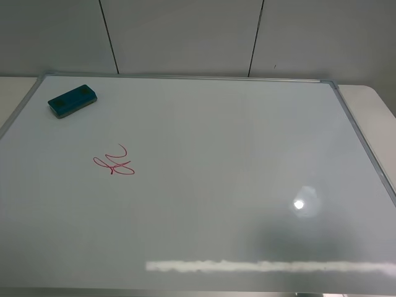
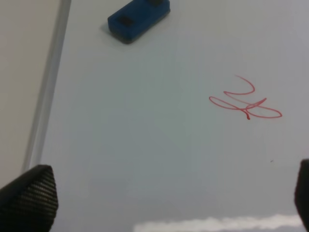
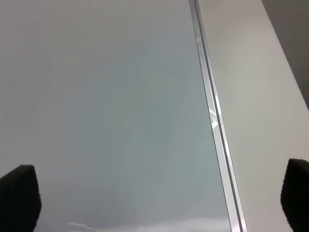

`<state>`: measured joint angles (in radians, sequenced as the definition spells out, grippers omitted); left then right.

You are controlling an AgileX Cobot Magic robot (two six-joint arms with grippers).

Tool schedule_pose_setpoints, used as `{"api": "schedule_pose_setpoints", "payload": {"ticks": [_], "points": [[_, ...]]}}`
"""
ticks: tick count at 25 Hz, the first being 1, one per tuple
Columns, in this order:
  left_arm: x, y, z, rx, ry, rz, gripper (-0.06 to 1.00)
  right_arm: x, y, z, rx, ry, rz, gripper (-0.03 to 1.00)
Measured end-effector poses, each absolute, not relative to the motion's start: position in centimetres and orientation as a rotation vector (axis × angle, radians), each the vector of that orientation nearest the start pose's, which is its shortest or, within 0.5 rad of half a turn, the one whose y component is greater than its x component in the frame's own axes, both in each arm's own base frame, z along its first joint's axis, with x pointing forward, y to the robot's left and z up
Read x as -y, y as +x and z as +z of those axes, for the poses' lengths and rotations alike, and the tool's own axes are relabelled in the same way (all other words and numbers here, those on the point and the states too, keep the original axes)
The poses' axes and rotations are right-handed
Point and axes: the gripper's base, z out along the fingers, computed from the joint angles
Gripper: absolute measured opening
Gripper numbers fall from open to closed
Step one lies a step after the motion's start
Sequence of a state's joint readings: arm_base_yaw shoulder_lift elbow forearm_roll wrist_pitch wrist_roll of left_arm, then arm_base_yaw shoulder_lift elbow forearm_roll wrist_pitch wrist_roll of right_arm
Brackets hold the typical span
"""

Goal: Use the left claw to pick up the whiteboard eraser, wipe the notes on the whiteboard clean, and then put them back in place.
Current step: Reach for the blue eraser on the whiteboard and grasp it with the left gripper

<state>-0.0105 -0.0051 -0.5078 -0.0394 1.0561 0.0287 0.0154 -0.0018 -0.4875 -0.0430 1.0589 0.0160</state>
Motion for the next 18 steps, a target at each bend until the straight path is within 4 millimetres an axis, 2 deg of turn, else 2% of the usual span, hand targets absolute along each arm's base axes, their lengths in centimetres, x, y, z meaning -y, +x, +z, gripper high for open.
{"api": "schedule_pose_setpoints", "payload": {"ticks": [18], "points": [[0.31, -0.65, 27.98, -2.026, 0.042, -0.035, 0.99, 0.35, -0.36, 27.4, -2.053, 0.002, -0.032, 0.99]]}}
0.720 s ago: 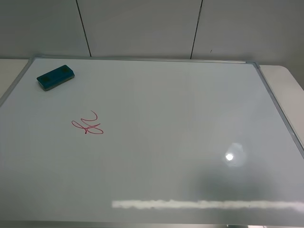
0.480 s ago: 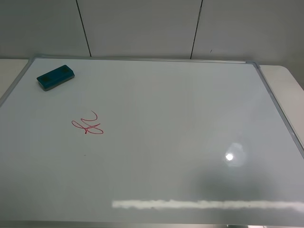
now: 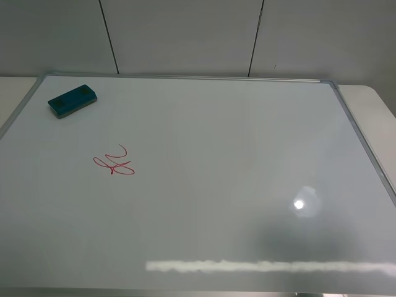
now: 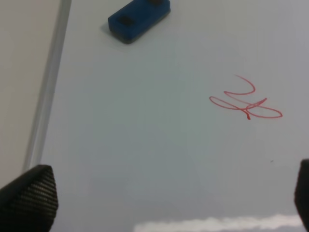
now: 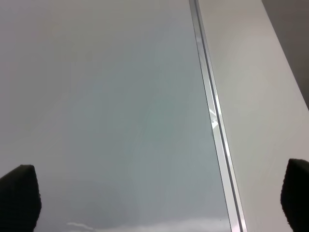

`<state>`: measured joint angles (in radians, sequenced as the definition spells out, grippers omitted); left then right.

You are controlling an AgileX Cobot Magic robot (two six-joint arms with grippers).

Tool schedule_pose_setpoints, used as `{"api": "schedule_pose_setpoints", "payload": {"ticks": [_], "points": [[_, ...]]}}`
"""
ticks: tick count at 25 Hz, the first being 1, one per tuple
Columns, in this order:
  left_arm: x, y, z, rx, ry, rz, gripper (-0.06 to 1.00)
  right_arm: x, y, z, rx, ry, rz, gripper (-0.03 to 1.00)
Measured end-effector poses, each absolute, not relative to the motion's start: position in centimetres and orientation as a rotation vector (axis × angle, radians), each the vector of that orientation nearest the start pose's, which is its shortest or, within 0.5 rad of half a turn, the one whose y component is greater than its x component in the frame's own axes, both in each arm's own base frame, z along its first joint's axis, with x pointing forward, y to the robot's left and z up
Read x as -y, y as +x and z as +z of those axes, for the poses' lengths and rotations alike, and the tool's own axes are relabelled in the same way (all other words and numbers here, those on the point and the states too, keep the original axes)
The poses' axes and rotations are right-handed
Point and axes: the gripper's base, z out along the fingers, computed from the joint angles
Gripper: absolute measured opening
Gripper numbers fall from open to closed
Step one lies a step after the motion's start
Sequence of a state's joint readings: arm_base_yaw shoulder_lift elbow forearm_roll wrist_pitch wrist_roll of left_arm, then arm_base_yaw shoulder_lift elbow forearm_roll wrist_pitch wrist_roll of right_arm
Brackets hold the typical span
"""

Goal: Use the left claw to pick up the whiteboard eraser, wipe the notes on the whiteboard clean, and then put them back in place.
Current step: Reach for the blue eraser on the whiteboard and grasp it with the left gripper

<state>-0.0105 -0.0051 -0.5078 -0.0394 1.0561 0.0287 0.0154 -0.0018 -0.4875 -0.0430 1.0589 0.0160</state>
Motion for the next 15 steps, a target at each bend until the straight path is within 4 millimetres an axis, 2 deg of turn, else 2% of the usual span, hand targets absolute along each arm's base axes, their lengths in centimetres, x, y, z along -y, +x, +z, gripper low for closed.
{"api": "schedule_pose_setpoints", "payload": {"ticks": [15], "points": [[0.31, -0.65, 27.98, -2.026, 0.042, -0.035, 0.99, 0.35, -0.36, 27.4, -2.053, 0.002, -0.032, 0.99]]}}
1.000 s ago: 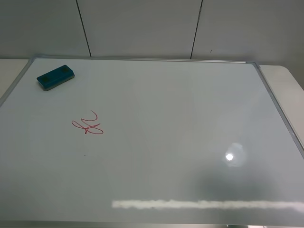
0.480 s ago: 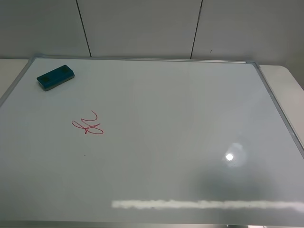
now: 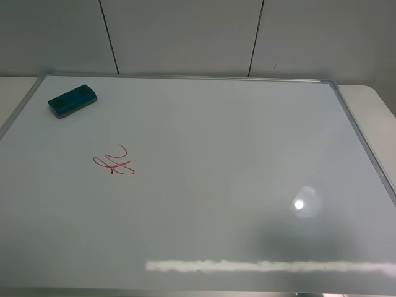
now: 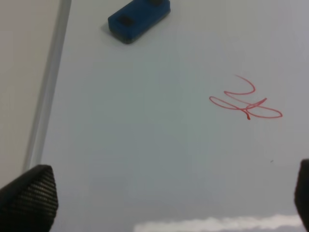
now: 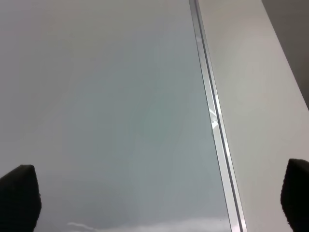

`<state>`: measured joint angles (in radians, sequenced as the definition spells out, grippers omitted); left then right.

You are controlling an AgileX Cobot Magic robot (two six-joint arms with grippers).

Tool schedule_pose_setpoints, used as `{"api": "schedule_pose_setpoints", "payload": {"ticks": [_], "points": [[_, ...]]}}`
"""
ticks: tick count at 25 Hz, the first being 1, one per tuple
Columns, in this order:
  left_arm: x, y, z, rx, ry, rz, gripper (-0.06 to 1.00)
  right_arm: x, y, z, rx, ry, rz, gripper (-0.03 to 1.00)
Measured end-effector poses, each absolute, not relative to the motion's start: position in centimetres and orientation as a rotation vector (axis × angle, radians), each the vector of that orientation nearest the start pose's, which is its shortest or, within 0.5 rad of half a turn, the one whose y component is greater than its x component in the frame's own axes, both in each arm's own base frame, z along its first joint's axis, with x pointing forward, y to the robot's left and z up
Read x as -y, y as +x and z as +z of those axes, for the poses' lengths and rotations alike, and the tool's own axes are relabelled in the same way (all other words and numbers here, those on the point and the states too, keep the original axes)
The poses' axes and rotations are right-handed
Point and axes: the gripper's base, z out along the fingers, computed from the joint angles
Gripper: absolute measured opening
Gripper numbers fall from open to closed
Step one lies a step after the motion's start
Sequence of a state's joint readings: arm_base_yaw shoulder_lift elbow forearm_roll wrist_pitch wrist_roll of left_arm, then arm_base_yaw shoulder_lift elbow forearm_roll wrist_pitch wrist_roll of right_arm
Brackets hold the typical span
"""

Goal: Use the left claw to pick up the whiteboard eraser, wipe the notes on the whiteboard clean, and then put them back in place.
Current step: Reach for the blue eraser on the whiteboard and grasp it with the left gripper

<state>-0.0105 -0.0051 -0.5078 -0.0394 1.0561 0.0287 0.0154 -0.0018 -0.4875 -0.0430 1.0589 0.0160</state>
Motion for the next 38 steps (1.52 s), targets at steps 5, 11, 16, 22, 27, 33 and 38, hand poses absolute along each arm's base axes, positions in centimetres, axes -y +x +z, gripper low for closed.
{"api": "schedule_pose_setpoints", "payload": {"ticks": [5, 11, 16, 22, 27, 33, 38], "points": [[0.3, -0.6, 28.0, -2.026, 0.042, -0.035, 0.99, 0.3, -0.4, 27.4, -2.053, 0.002, -0.032, 0.99], [0.3, -0.6, 28.0, -2.026, 0.042, -0.035, 0.99, 0.3, -0.4, 27.4, -2.053, 0.002, -0.032, 0.99], [0.3, -0.6, 28.0, -2.026, 0.042, -0.035, 0.99, 0.3, -0.4, 27.4, -2.053, 0.002, -0.032, 0.99], [0.3, -0.2, 28.2, -2.054, 0.042, -0.036, 0.99, 0.3, -0.4, 27.4, -2.053, 0.002, -0.032, 0.99], [0.3, 2.8, 30.6, -2.183, 0.102, -0.003, 0.99, 0.3, -0.4, 27.4, -2.053, 0.002, -0.032, 0.99], [0.2, 9.8, 33.6, -2.365, 0.303, 0.092, 0.99, 0.3, -0.4, 27.4, -2.053, 0.002, -0.032, 0.99], [0.3, 17.1, 34.6, -2.484, 0.514, 0.136, 0.99, 0.3, -0.4, 27.4, -2.053, 0.002, -0.032, 0.99]]}}
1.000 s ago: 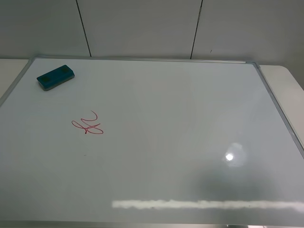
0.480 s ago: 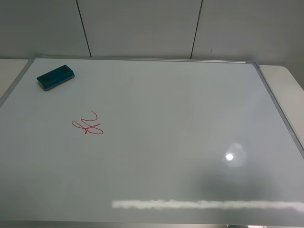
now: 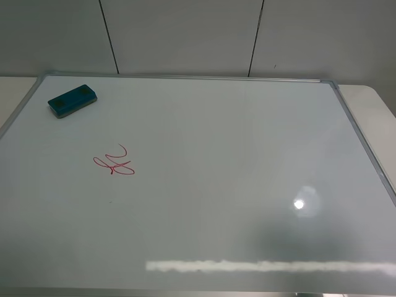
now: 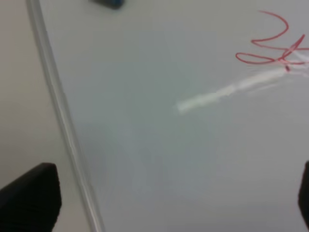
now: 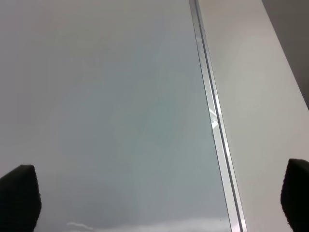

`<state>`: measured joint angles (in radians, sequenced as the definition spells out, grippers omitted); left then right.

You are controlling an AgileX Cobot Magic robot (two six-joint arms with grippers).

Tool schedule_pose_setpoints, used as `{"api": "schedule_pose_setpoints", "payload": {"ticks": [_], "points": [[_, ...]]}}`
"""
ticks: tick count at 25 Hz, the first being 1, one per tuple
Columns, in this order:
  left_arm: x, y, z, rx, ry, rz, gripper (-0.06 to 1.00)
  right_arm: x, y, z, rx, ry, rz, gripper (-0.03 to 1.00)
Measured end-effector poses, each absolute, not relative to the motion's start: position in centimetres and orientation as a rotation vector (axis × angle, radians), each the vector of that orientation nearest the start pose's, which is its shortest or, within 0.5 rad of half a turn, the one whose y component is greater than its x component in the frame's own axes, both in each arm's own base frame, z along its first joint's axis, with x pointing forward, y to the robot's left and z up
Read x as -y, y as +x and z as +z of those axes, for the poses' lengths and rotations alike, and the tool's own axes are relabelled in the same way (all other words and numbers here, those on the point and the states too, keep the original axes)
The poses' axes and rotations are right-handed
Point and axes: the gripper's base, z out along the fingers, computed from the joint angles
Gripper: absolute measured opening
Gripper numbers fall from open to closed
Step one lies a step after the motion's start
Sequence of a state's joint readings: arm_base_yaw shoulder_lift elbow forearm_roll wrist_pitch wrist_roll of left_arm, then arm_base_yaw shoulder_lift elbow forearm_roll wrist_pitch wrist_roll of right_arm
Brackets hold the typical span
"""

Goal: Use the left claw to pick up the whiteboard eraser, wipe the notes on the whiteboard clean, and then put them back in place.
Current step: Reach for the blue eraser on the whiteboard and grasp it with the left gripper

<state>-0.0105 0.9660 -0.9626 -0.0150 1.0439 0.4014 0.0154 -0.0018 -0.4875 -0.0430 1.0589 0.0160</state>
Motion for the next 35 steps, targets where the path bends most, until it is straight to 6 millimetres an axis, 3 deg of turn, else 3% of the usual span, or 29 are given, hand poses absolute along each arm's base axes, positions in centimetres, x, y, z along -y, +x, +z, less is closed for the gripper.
{"api": "schedule_pose_setpoints", "payload": {"ticks": [7, 15, 27, 35], "points": [[0.5, 26.9, 32.5, -2.522, 0.841, 0.173, 0.99, 0.3, -0.4, 27.4, -2.053, 0.002, -0.032, 0.99], [0.3, 34.5, 30.4, -2.492, 1.079, 0.166, 0.99, 0.3, -0.4, 27.4, -2.053, 0.002, -0.032, 0.99], [-5.0, 42.6, 25.1, -2.525, 1.14, 0.116, 0.99, 0.3, -0.4, 27.4, -2.053, 0.002, -0.032, 0.99], [-6.0, 46.1, 20.7, -2.557, 1.147, 0.072, 0.99, 0.3, -0.4, 27.4, -2.053, 0.002, -0.032, 0.99]]}}
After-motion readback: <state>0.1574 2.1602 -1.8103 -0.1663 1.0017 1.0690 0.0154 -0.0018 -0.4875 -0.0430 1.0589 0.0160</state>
